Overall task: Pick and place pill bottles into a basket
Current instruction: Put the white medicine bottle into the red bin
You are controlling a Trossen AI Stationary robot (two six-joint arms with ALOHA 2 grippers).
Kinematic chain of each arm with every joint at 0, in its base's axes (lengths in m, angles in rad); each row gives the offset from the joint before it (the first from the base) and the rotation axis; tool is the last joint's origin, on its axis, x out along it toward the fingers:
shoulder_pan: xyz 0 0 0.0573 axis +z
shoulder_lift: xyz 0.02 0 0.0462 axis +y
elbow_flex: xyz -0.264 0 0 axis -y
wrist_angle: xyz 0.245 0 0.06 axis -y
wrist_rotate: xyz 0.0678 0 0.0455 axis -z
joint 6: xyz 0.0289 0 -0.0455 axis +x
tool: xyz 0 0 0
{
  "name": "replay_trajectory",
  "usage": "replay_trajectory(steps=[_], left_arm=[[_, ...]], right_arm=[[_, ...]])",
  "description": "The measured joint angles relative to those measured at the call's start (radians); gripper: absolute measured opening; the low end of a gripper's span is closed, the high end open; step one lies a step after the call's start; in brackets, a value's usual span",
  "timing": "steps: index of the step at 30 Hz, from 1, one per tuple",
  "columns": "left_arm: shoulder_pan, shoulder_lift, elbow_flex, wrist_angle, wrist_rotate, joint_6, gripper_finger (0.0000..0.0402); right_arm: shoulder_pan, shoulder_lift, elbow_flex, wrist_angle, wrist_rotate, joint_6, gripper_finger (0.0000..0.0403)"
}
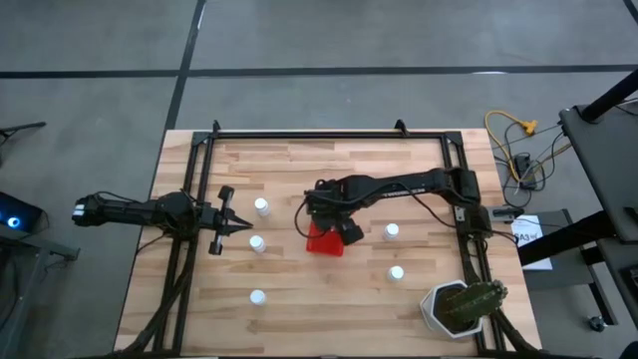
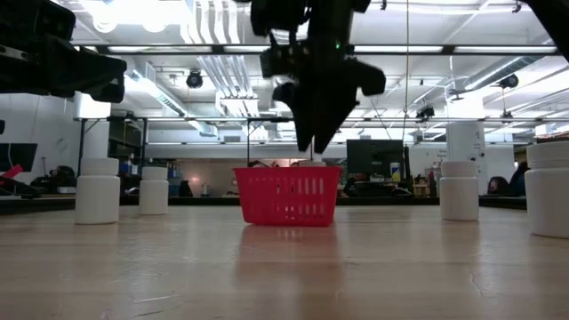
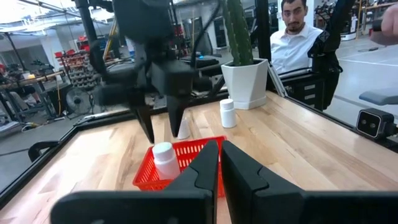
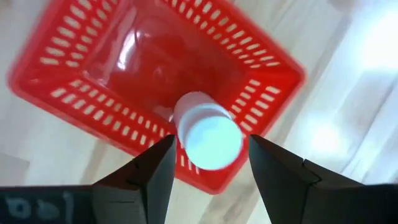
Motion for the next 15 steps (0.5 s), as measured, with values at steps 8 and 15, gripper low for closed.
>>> replay_trajectory(steps=[8,15], left_arm=[[0.000,0.000,0.000,0.000,0.000,0.000,0.0002],[0.000,0.000,0.000,0.000,0.000,0.000,0.0002]], right_arm=[[0.003,-0.093,-0.005,-0.033,-0.123,0.037,0.0192],[0.003,-0.184,-0.044,-0.100,-0.213,0.090,0.0192]])
